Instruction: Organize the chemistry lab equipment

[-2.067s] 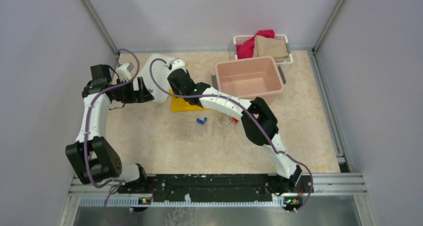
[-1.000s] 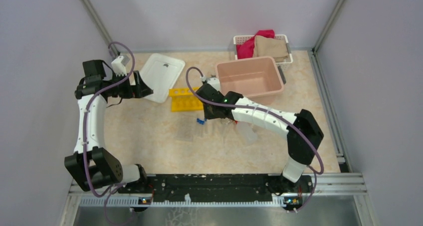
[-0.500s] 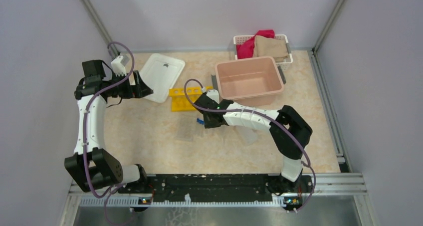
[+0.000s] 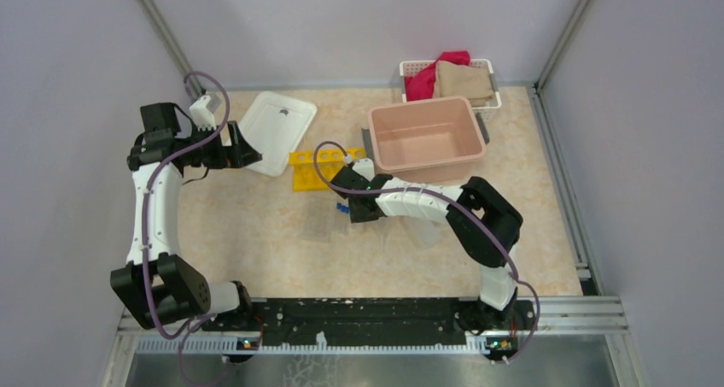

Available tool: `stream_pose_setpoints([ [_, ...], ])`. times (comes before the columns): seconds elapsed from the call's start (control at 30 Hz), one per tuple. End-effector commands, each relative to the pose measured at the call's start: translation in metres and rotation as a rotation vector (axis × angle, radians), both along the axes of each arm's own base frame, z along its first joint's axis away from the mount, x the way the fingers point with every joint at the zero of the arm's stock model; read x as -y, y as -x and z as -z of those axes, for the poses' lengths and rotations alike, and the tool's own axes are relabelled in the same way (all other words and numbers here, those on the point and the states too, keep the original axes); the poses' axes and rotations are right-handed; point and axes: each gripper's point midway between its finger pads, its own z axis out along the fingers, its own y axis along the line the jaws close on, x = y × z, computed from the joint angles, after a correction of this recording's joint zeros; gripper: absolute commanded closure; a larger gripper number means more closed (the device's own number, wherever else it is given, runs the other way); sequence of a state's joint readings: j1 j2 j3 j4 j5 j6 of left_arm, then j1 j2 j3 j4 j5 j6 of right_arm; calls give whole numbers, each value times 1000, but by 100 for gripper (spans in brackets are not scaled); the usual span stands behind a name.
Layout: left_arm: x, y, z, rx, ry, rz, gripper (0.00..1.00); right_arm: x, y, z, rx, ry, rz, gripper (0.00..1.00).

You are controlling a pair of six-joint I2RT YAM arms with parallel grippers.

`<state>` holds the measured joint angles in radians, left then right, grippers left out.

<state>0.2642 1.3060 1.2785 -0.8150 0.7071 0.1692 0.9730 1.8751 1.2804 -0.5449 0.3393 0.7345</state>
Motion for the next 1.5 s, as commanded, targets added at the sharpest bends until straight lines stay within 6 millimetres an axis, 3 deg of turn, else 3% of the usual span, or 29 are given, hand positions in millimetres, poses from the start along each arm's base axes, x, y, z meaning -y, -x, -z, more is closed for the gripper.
stream_pose_setpoints([
  [0.0, 0, 2, -13, 42, -6, -1, 1, 0, -15, -2, 31, -39, 42, 73],
  [0.53, 3, 1, -24, 71, 11, 5, 1, -3, -22, 17, 17, -4, 46, 74],
  [0.73, 9, 3, -25, 78, 35, 33, 1, -3, -26, -1, 49, -22, 48, 93],
  [0.8, 12, 5, -27, 86, 50, 50, 1, -2, -29, -16, 73, -39, 49, 100],
  [1.0, 18, 9, -39, 115, 62, 82, 1, -5, -28, -76, 154, -160, 27, 100],
  [1.23, 35, 22, -56, 152, 130, 158, 1, -17, -21, -188, 370, -476, -83, 100],
  [1.47, 65, 52, -73, 212, 249, 349, 1, -41, -5, -279, 576, -673, -178, 100],
])
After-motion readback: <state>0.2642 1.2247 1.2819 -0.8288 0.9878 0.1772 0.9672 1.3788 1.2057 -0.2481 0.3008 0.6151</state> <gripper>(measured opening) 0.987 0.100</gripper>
